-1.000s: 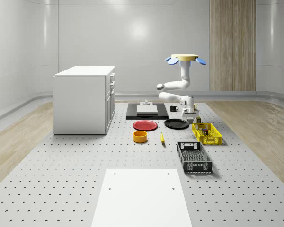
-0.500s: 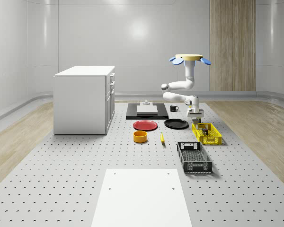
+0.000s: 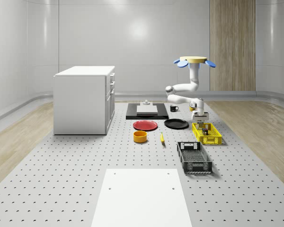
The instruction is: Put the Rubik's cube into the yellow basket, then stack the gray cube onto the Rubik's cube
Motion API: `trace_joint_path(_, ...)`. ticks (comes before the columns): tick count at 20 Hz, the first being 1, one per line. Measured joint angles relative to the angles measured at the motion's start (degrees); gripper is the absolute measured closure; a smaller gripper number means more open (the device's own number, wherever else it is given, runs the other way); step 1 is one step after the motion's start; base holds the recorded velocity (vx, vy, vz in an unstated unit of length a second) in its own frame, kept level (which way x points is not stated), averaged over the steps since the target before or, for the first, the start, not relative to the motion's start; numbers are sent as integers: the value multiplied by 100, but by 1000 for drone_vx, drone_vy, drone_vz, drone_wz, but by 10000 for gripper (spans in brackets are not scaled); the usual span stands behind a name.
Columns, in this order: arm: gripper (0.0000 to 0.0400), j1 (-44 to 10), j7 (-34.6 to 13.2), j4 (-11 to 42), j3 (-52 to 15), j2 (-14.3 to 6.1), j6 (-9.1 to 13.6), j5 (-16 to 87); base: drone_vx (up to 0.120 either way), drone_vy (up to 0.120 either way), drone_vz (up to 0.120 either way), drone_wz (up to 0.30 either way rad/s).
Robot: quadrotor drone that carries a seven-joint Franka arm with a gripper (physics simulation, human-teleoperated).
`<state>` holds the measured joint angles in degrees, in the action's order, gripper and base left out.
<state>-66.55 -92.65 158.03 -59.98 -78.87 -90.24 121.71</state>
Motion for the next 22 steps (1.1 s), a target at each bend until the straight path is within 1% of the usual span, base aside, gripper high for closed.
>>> trace_joint_path(7, 150, -5, -4, -1, -2, -9, -8, -5, 0, 120, 0, 0)
trace_joint_path(8, 150, -6, -5, -1, -2, -10, -9, -5, 0, 40, 0, 0)
trace_joint_path(11, 150, -12, -5, -12, 16, -13, -24, 11, 0, 0, 0, 0)
trace_joint_path(22, 150, -78, 16, -194, 320, 2, -209, 293, 0, 0, 0, 0)
